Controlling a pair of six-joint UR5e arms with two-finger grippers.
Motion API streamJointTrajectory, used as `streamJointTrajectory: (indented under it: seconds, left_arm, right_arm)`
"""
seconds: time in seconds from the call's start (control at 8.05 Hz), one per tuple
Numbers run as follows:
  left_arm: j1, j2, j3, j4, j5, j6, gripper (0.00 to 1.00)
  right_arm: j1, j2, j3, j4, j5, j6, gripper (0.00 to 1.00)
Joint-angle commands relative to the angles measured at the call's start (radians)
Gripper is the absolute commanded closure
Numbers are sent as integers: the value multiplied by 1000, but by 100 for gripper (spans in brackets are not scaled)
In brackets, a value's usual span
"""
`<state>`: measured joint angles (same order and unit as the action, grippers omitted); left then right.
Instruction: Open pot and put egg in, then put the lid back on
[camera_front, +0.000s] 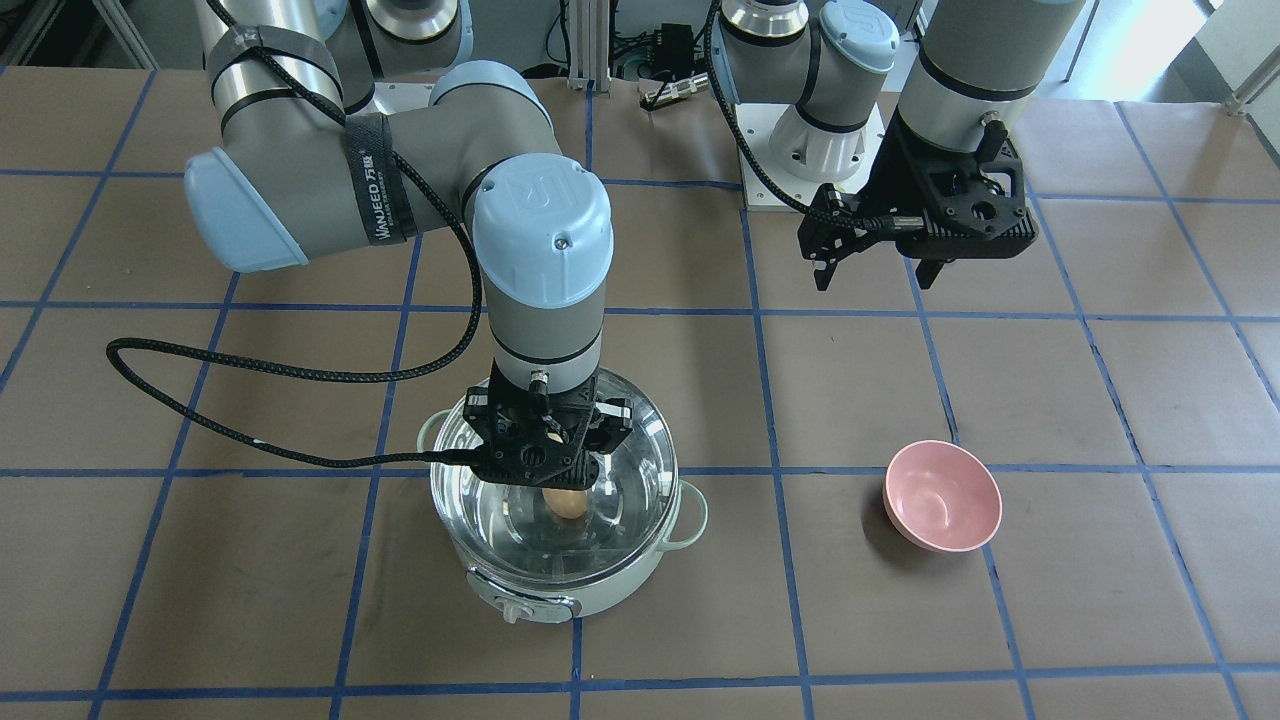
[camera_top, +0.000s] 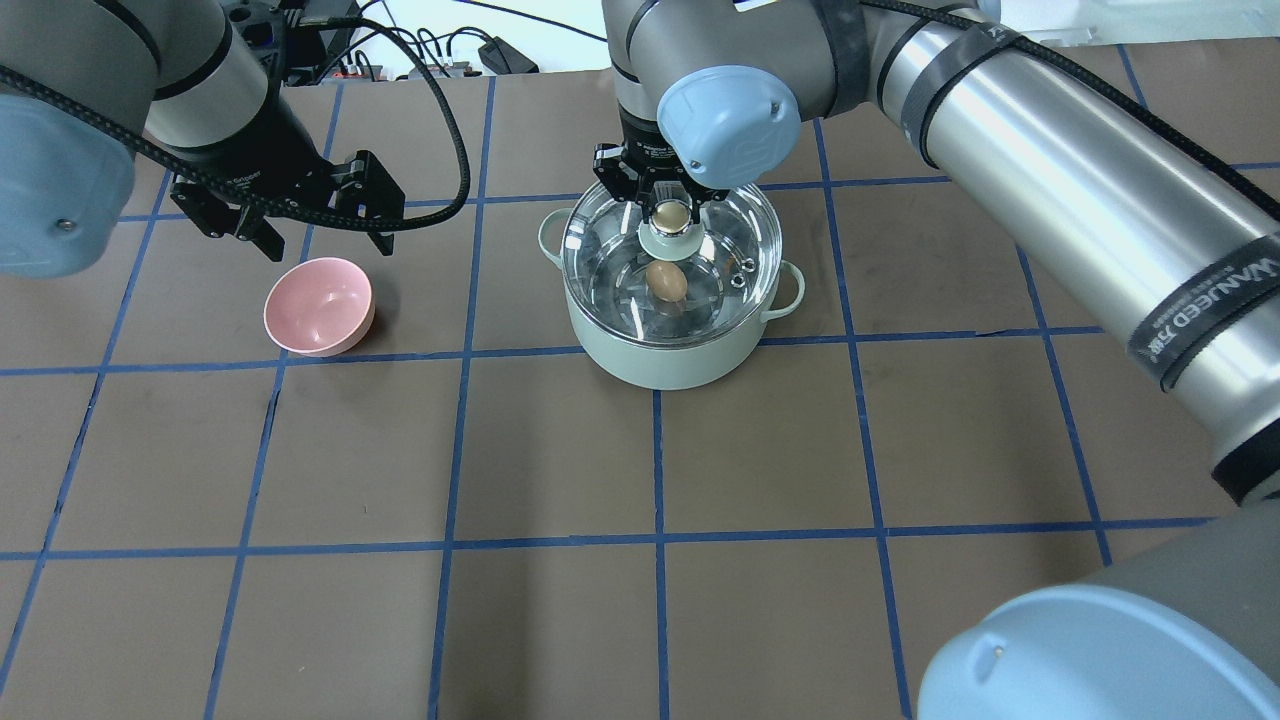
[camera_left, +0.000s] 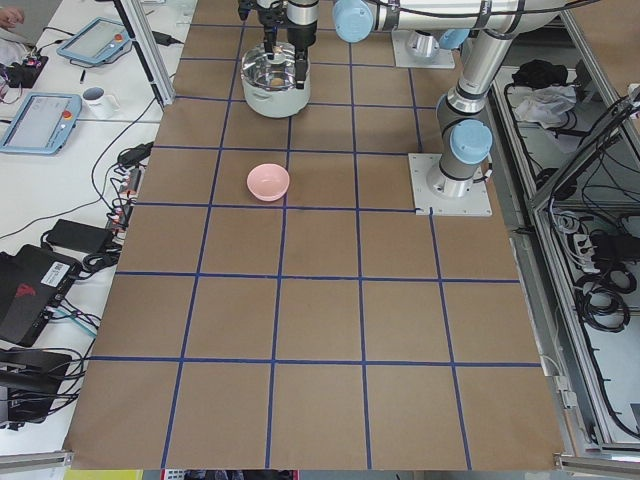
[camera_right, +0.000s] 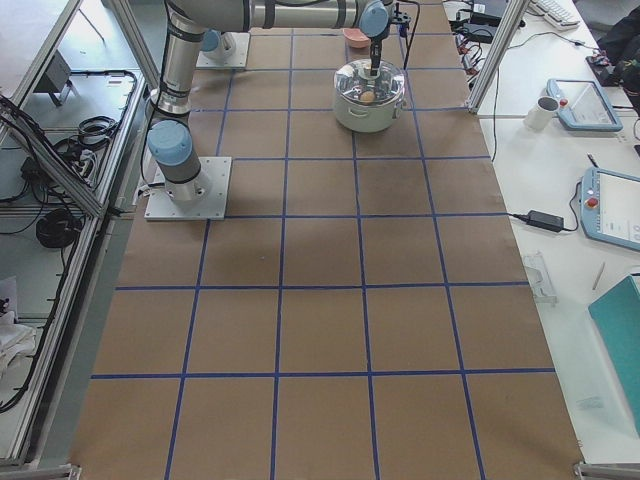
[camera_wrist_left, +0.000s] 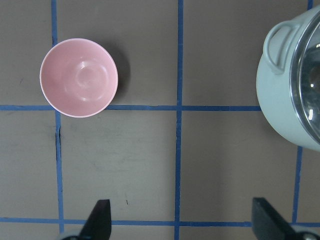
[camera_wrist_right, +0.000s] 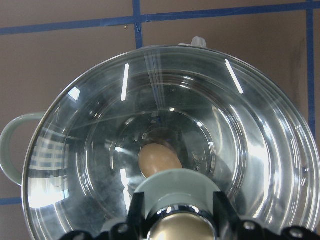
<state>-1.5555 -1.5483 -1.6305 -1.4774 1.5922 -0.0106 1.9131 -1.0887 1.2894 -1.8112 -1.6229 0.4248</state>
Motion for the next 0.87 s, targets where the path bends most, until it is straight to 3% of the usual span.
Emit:
streamJointTrajectory:
  seconds: [0.0, 0.75]
  left_arm:
    - [2, 4, 0, -6, 11, -3, 0]
    - [20, 2, -2, -12, 21, 67, 0]
  right_arm:
    - [7, 3, 5, -3, 0, -1, 59]
    - [9, 7, 8, -31, -2, -44, 59]
